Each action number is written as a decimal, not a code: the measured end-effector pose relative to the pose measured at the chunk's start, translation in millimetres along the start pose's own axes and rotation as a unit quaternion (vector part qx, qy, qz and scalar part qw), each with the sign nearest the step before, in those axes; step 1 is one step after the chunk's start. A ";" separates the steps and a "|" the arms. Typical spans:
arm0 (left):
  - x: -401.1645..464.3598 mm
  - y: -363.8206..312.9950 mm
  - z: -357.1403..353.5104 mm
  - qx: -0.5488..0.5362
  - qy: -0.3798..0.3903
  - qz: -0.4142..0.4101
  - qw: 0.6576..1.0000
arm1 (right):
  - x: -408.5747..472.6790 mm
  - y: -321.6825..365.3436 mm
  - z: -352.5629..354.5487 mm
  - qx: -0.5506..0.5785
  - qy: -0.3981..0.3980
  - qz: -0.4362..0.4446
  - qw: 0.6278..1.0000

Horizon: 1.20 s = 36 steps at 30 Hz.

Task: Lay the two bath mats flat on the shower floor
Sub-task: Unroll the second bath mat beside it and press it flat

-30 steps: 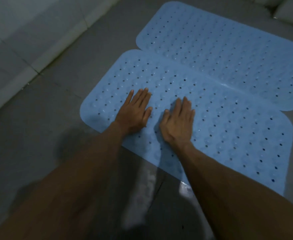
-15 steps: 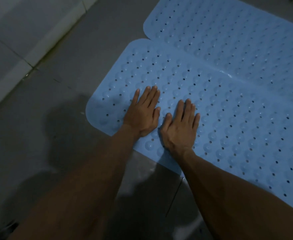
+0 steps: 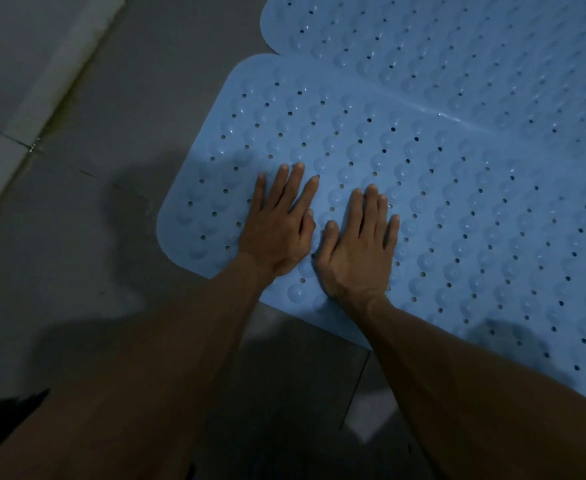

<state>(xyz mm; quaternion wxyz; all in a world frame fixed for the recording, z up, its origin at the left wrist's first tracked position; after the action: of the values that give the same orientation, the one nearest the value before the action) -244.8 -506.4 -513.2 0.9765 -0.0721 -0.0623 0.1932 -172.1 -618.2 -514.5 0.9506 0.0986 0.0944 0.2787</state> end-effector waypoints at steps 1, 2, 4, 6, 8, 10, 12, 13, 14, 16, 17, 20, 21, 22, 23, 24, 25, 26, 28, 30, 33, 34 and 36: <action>0.1 0.3 -0.8 0.003 0.008 -0.001 1.000 | -0.1 0.3 0.6 0.001 0.001 -0.001 1.000; -0.1 0.5 -1.6 0.004 0.015 -0.001 1.000 | -0.4 0.2 1.0 0.000 0.002 -0.002 1.000; -0.5 1.0 -2.6 0.004 0.029 0.004 1.000 | -0.5 -0.1 1.3 -0.005 0.004 -0.003 1.000; -1.4 1.8 -3.3 0.001 0.039 0.014 0.999 | -0.4 -0.2 0.8 -0.006 0.002 -0.003 1.000; -2.1 2.2 -2.6 -0.002 0.042 0.021 0.999 | -0.8 -0.3 0.6 -0.003 -0.002 -0.002 1.000; -2.2 1.5 -1.4 -0.006 0.041 0.024 0.999 | -1.6 -1.2 0.6 0.000 -0.008 -0.002 1.000; -2.8 0.8 -1.2 -0.011 0.042 0.023 0.999 | -2.3 -2.0 0.9 0.005 -0.012 0.000 1.000; -3.3 0.7 -1.5 -0.012 0.042 0.022 0.999 | -2.7 -2.0 1.1 0.006 -0.011 0.002 1.000; -3.5 0.7 -1.4 -0.014 0.040 0.020 0.999 | -2.7 -1.6 1.1 0.008 -0.008 0.004 1.000; -3.9 1.2 -0.4 -0.017 0.033 0.019 0.999 | -2.3 -1.3 1.7 0.015 0.002 0.006 1.000; -3.7 1.6 -0.3 -0.016 0.028 0.018 0.999 | -2.0 -1.6 2.2 0.022 0.003 0.006 1.000; -3.0 2.4 -1.3 -0.001 0.026 0.015 1.000 | -1.9 -3.6 5.4 0.053 0.008 0.008 0.999; -3.0 2.9 -2.2 0.002 0.031 0.016 0.999 | -1.3 -4.1 6.7 0.066 0.016 0.014 0.998; -2.6 2.7 -3.1 0.000 0.038 0.018 0.999 | -0.1 -5.2 8.3 0.080 0.026 0.023 0.996; -2.2 1.7 -4.3 -0.003 0.047 0.023 0.999 | 1.1 -7.5 11.3 0.095 0.034 0.036 0.994; -2.2 -1.2 -3.7 -0.001 0.050 0.026 0.998 | 1.9 -11.8 16.1 0.102 0.037 0.051 0.993; -1.6 -7.5 -1.4 0.008 0.042 0.025 0.999 | 1.6 -19.2 22.3 0.098 0.034 0.064 0.992; -0.3 -17.9 1.4 0.020 0.030 0.020 0.999 | 0.2 -30.6 29.0 0.087 0.028 0.070 0.993; 5.2 -46.1 2.3 0.031 0.003 0.012 0.999 | -4.4 -65.2 40.5 0.064 0.013 0.050 0.997; 13.8 -84.1 -5.6 0.006 0.001 0.011 1.000 | -10.2 -109.4 49.5 0.040 0.004 0.016 0.999; 28.6 -151.8 -22.3 -0.040 0.008 -0.017 0.999 | -14.3 -174.6 62.0 0.011 -0.007 -0.015 1.000; 33.9 -173.2 -26.3 -0.047 0.004 -0.029 0.998 | -14.2 -192.7 65.0 -0.002 -0.009 -0.020 1.000; 43.4 -207.3 -30.7 -0.059 -0.008 -0.045 0.997 | -13.2 -218.1 65.0 -0.026 -0.003 -0.018 0.999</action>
<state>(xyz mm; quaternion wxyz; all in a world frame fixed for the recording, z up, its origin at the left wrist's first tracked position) -124.0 -682.8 -505.0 0.9777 -0.1255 -0.0845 0.1457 -56.2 -814.2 -502.7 0.9579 0.0726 0.0862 0.2640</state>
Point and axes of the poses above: each hand's wrist, its own x-axis towards the middle knuckle, its own z-axis out of the back of the hand, y = z × x, the point moved 8 cm from there along x, towards the middle knuckle, and after that the axes turned 6 degrees about -z, right-handed, at the moved point
